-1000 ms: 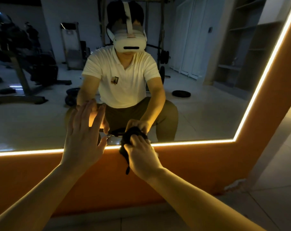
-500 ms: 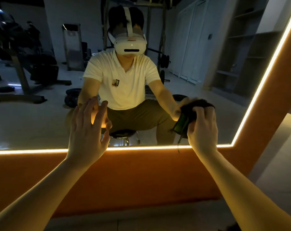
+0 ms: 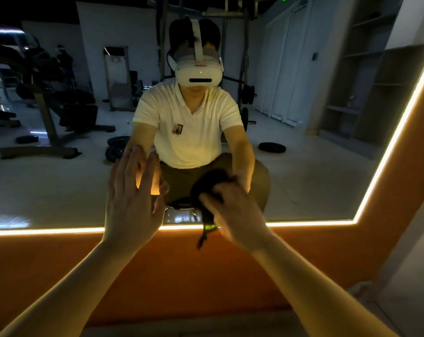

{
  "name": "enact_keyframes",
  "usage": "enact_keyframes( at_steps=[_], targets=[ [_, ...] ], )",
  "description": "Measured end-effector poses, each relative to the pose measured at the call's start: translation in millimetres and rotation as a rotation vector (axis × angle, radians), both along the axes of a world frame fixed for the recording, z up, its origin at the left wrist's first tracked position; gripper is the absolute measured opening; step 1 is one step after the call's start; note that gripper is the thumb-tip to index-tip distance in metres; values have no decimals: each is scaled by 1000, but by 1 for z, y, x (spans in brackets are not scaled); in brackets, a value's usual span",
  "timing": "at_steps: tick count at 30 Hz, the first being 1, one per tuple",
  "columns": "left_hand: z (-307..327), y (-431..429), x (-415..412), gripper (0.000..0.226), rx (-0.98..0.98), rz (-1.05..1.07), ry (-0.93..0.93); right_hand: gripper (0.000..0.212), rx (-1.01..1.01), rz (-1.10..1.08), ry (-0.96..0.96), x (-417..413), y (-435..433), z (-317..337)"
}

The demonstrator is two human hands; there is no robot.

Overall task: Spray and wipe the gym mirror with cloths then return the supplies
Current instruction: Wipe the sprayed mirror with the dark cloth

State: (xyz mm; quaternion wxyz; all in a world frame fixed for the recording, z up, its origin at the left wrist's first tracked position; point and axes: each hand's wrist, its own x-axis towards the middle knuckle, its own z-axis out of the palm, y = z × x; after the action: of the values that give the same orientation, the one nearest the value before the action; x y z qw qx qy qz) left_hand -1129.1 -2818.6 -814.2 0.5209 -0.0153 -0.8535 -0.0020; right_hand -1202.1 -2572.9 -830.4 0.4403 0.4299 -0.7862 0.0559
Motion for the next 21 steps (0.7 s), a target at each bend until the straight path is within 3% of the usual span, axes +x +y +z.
enact_keyframes(
  at_steps=[4,6,8,12,14,15,17,21],
  targets=[
    [-1,0,-5,73,21,-33,33,57,-501,-245,20,-13,24,70],
    [0,1,-6,72,48,-59,38,56,-592,-301,42,-11,13,79],
    [1,2,-5,71,65,-83,46,58,-472,-258,79,-3,-14,65],
    [5,1,-1,74,84,-110,80,45,137,56,111,10,-54,-5],
    [8,-1,2,76,112,-95,75,47,417,90,72,11,-49,-26],
    [10,-3,3,75,120,-94,70,50,461,72,65,8,-42,-27],
    [10,-7,4,74,106,-100,65,60,326,28,86,1,-27,-10],
    [9,-13,4,80,44,-92,34,58,-333,-153,112,-12,-4,60]
  ],
)
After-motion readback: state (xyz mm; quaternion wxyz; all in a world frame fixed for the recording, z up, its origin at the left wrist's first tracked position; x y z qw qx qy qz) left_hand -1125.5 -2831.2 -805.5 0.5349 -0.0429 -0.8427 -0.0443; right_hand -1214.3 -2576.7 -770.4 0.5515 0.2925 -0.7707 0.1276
